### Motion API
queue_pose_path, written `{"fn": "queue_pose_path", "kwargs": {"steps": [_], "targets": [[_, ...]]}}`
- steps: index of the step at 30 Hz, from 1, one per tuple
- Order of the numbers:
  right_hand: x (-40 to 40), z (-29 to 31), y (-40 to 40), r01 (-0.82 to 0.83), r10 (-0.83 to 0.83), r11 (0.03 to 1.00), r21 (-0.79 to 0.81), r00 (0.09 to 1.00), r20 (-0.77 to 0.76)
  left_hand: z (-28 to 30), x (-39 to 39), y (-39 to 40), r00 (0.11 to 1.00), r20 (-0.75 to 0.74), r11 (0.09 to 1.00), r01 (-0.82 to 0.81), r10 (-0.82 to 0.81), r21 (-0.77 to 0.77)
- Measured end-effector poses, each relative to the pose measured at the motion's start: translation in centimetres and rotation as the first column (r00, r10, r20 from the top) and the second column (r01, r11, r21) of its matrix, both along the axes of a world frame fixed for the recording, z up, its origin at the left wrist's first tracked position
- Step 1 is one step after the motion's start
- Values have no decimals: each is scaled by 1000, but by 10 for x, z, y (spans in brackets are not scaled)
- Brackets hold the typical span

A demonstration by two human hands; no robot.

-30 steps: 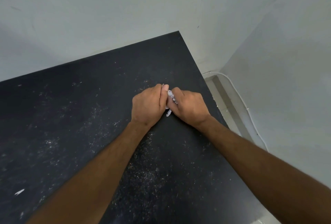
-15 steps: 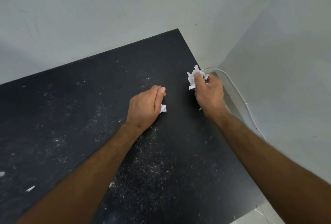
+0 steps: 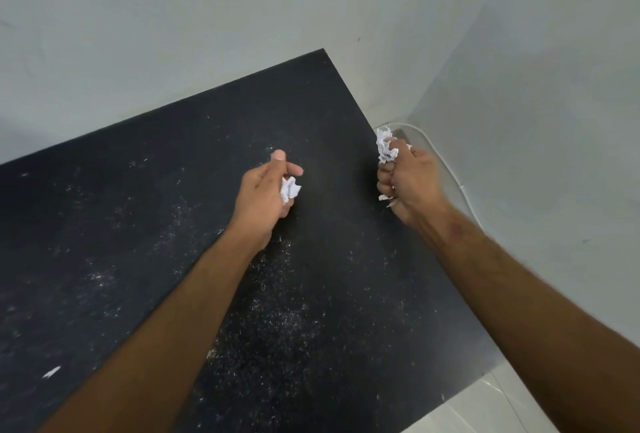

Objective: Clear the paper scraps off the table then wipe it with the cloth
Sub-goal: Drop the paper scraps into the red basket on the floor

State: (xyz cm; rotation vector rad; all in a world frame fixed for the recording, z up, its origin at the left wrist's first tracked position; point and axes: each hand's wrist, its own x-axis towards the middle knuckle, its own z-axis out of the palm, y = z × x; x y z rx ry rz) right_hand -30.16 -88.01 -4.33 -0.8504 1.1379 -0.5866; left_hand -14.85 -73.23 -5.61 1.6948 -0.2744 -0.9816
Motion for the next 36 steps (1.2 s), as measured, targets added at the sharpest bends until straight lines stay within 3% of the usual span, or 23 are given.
{"fn": "queue_pose_path", "kwargs": {"steps": [3, 9, 18, 24, 28, 36], "targets": [[-2, 2, 3, -30, 30, 999, -19, 999, -31, 8, 12, 3, 999, -49, 1000, -21, 22, 22], [-8, 11, -5, -94, 87, 991, -100, 994, -71, 27, 14, -13, 998, 55, 998, 34, -36, 49], [-42, -6, -82, -146, 130, 978, -147, 985, -115, 23, -31, -114, 986, 151, 998, 68, -68, 8], [-86, -51, -186, -150, 136, 983, -102, 982, -127, -9, -102, -243, 985, 168, 999, 50, -50, 2], [-104, -83, -250, -164, 145, 982, -90, 972, -184, -48, -136, -318, 989, 146, 994, -22, 6, 108], [-94, -183, -302, -305, 286, 951, -47, 929, -236, -153, -145, -365, 982, 115, 923, -181, 150, 339]]}}
